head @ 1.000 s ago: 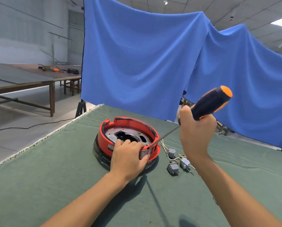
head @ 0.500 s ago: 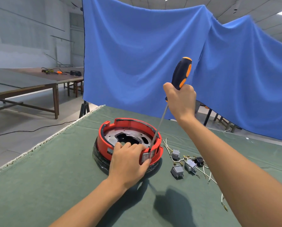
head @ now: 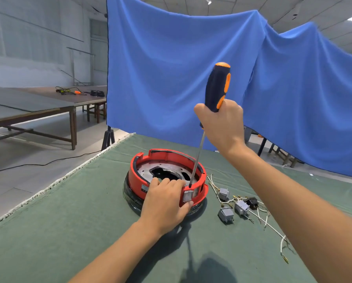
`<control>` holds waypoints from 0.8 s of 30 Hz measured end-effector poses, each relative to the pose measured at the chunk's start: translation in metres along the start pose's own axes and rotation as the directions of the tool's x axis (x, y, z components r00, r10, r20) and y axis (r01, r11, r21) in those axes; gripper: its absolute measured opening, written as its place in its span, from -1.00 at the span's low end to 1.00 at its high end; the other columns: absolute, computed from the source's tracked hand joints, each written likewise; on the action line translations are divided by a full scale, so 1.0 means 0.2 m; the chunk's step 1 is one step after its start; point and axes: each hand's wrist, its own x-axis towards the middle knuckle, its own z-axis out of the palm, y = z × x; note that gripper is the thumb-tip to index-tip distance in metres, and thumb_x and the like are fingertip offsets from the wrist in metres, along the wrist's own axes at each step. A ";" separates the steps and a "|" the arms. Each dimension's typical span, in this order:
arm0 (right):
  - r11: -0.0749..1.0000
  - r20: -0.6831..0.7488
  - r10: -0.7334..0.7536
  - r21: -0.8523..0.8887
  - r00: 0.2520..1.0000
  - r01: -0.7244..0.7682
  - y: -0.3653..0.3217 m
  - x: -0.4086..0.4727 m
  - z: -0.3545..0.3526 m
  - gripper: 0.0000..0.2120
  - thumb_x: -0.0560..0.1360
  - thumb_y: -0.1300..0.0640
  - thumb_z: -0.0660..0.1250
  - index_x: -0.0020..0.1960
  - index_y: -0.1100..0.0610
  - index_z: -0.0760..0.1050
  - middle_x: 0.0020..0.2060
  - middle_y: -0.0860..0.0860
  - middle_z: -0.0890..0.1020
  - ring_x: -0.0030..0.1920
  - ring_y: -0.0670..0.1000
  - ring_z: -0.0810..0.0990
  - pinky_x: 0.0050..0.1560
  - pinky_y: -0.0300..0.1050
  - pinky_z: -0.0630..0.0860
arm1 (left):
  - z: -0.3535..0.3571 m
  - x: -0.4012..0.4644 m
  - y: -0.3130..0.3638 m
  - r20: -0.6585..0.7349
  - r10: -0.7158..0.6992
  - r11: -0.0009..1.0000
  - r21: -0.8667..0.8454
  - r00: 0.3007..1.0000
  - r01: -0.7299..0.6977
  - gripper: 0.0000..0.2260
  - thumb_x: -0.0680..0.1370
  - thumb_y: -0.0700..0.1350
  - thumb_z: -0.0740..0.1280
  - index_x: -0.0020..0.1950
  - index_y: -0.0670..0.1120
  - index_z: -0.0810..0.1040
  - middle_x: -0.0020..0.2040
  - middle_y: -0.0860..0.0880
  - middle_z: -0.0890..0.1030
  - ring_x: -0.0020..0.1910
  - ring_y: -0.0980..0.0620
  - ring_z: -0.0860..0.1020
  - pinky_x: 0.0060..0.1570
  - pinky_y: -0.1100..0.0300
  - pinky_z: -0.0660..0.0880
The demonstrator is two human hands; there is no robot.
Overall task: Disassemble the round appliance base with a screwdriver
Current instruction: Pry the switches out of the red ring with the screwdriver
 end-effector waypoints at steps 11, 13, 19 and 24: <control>0.985 -0.184 0.059 0.173 0.981 -0.026 0.05 -0.16 -0.06 -0.71 0.23 0.08 0.21 -0.50 0.15 0.13 -0.60 0.08 0.30 -0.48 0.04 0.30 -0.45 0.01 0.32 | -0.03 -0.04 -0.01 -0.009 -0.044 0.997 -0.057 0.999 0.043 -0.66 0.41 0.16 0.34 0.06 -0.02 0.58 -0.05 0.06 0.62 -0.04 -0.02 0.54 0.07 0.10 0.27; 0.980 -0.186 0.074 0.195 0.980 -0.037 0.06 -0.16 -0.06 -0.72 0.23 0.09 0.22 -0.51 0.13 0.14 -0.61 0.00 0.31 -0.48 0.05 0.33 -0.44 0.01 0.34 | -0.03 -0.04 -0.01 -0.021 -0.063 0.997 -0.037 0.998 0.062 -0.69 0.39 0.16 0.34 0.01 -0.01 0.59 -0.10 0.07 0.63 -0.09 -0.03 0.55 0.07 0.09 0.24; 0.986 -0.174 0.106 0.146 0.979 -0.081 0.06 -0.15 -0.05 -0.73 0.23 0.05 0.19 -0.48 0.19 0.19 -0.56 0.17 0.40 -0.47 0.04 0.34 -0.44 -0.07 0.31 | -0.03 -0.04 -0.01 -0.012 -0.075 0.995 -0.065 0.997 0.074 -0.70 0.42 0.18 0.28 0.02 0.04 0.57 -0.09 0.11 0.61 -0.07 0.01 0.54 0.03 0.12 0.22; 0.988 -0.138 0.136 -0.054 0.981 -0.144 0.03 -0.06 0.01 -0.65 0.23 -0.05 0.13 -0.40 0.26 0.33 -0.36 0.26 0.61 -0.43 0.06 0.38 -0.40 -0.03 0.39 | -0.03 -0.03 0.00 -0.030 -0.098 0.989 -0.110 0.995 0.095 -0.70 0.41 0.19 0.28 0.00 0.05 0.58 -0.11 0.13 0.62 -0.08 0.03 0.54 0.01 0.13 0.24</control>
